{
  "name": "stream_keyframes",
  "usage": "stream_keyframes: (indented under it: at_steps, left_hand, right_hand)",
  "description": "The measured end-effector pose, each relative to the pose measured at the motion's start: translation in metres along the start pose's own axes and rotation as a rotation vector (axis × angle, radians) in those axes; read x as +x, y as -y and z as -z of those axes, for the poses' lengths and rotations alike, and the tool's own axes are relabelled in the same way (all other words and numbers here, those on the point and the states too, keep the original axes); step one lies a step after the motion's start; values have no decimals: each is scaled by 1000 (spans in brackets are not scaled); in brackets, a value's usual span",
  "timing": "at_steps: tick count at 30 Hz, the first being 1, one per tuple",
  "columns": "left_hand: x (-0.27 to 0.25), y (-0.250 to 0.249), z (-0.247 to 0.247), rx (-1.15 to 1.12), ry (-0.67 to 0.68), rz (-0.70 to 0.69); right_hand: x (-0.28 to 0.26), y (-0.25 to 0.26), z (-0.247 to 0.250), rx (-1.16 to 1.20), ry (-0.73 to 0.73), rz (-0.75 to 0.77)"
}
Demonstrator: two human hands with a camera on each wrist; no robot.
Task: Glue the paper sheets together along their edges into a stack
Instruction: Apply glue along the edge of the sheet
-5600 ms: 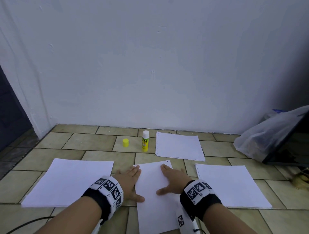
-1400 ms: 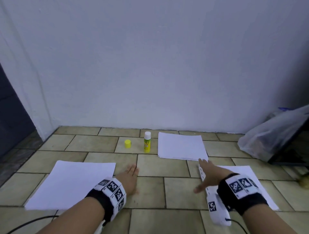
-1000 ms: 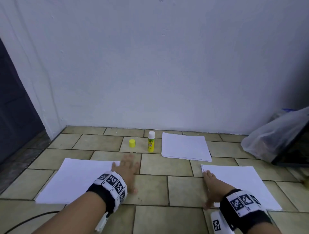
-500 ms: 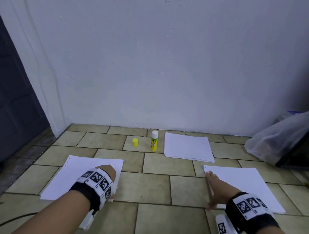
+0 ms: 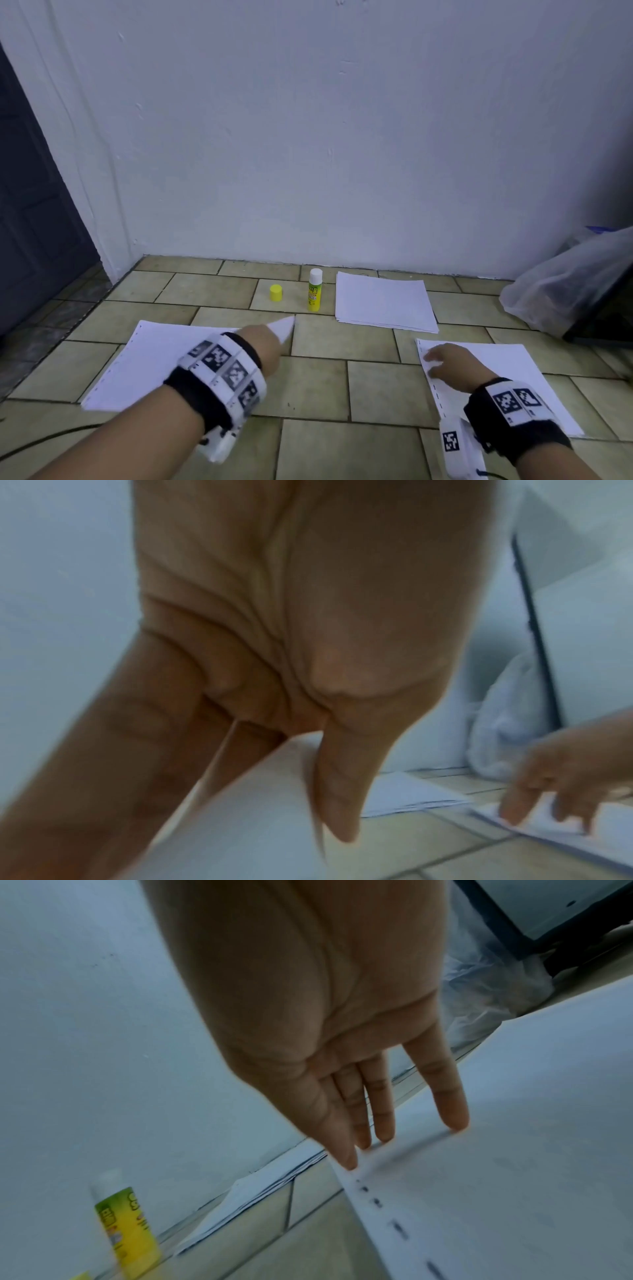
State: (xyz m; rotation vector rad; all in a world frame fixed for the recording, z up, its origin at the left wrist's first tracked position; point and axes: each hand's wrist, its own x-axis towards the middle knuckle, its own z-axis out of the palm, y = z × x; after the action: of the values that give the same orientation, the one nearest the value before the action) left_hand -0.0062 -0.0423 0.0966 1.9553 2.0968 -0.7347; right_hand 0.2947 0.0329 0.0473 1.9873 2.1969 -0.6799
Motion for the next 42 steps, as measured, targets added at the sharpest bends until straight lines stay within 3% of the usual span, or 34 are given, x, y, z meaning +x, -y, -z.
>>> stream_keyframes:
  at_steps: [3,6,8,12,15,19,25,28,33,38,42]
  left_hand:
    - [6,-49,-8,-200,-101,-214]
    - [9,-88,-15,-301,15,-311]
    - [12,-95,-15,-283,78,-288]
    - [19,-89,-10,-330,77,-263]
    - [27,-75,-14,-264,99,-330]
    - [33,-55,-31,-161,13,-475]
    - [40,-38,-34,-158,153,-445]
    - [38,-36,-30,-122,165,-464]
    - [42,-37,-29,-55,188,-471]
    - [45,-35,-30,-68,203,-468]
    - [48,-35,-31,-63,234,-465]
  right_hand:
    - [8,-3,-1,-7,-48,-26]
    - [13,-1,0,-25,-58,-64]
    - [16,-1,-2,-38,-50,-77]
    - [19,-6,-4,-42,-88,-61]
    - [18,-7,-3,-56,-116,-59]
    - [20,-9,-6,-117,-143,-27]
    - [24,6,0,-409,-64,-42]
    - [23,21,5,-449,-117,-63]
    - [39,70,6,-141,-322,63]
    - [73,131,1,348,-228,255]
    - [95,164,-3,427,-177,264]
